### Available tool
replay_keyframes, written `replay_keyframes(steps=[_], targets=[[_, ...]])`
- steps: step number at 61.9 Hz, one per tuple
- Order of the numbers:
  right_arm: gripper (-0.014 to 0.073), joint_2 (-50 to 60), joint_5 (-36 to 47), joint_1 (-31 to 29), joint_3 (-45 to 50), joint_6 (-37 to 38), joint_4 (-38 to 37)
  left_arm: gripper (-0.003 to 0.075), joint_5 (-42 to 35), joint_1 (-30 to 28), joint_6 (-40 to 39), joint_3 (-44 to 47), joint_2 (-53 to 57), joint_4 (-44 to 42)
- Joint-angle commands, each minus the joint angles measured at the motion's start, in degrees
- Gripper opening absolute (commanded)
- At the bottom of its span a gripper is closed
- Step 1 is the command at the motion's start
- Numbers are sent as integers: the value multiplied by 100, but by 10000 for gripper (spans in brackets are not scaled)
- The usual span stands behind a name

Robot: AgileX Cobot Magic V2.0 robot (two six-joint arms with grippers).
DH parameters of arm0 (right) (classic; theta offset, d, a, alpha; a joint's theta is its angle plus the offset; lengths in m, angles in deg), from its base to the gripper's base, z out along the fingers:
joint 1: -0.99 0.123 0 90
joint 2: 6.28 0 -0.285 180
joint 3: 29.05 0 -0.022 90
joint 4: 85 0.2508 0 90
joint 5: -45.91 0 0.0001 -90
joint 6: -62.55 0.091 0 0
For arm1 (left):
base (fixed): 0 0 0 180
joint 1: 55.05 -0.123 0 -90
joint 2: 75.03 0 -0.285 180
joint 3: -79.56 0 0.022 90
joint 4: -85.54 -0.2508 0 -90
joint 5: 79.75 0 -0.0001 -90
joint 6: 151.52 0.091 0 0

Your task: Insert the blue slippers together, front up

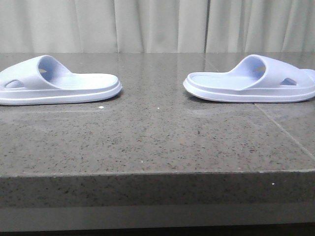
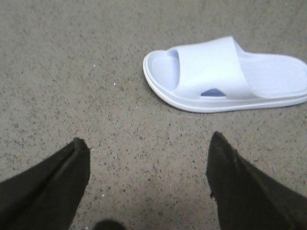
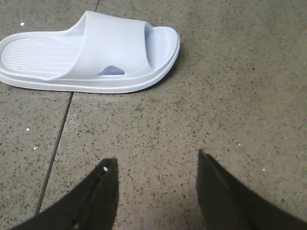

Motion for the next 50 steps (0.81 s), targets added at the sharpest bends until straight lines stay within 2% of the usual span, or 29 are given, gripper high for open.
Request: replay_keyframes(steps=[1, 19, 24, 33, 41, 50], targets=[[405, -45, 402, -39, -195, -30, 17, 489, 57, -18, -34, -443, -464, 37], [405, -45, 402, -39, -195, -30, 17, 489, 1008, -18, -34, -1265, -1908, 60], [405, -45, 402, -39, -195, -30, 17, 487, 1013, -18, -7, -1402, -2211, 60], [405, -45, 423, -39, -195, -30, 17, 412, 856, -209, 51, -1616, -2627, 252], [405, -45, 425, -39, -195, -30, 17, 329, 829, -783, 701, -1816, -3006, 1097], [405, -45, 430, -39, -195, -30, 17, 327, 862, -1493, 1972, -1998, -3496, 2814]])
